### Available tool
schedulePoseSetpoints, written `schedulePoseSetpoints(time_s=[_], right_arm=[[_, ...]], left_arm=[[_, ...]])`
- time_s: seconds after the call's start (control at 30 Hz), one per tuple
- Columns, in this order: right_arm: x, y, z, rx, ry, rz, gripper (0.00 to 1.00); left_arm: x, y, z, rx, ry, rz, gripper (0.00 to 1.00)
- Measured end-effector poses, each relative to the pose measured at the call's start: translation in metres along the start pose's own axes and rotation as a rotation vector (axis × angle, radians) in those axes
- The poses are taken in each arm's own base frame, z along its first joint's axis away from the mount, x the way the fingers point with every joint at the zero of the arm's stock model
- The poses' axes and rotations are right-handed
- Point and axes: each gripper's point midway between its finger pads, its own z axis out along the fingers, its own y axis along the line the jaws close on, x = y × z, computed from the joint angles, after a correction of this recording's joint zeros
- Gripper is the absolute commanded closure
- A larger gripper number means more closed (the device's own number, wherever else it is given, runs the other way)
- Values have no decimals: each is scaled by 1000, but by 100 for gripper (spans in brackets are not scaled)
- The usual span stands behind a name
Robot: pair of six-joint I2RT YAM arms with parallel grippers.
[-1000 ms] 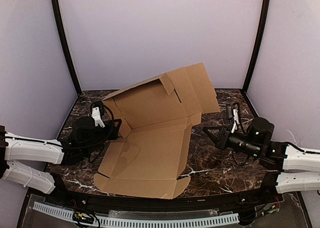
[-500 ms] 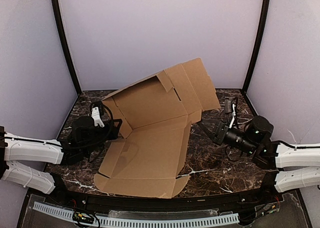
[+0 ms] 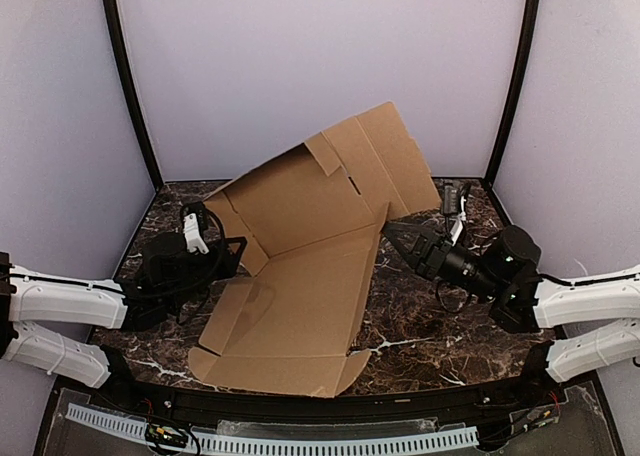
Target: Fold the paper box
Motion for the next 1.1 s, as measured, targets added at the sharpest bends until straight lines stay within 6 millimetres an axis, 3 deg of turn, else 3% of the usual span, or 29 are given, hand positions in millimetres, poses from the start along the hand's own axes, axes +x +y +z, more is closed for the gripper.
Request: schedulePoseSetpoints(time_s=[0.5,0.63,1.03,1.1], right_arm=[[-5,11,31,-24,-28,-1,100],[2,4,36,19,0,-1,100],[10,-15,42,170,47,-30,100],[15,-21,42,222,79,-46,100]], left_arm=[[-2,1,4,10,-7,-23,99],[-4,-5,4,42,-14,-17,99],[-9,0,4,38,-31,41,99],[-8,-8,2,74,-23,65,99]])
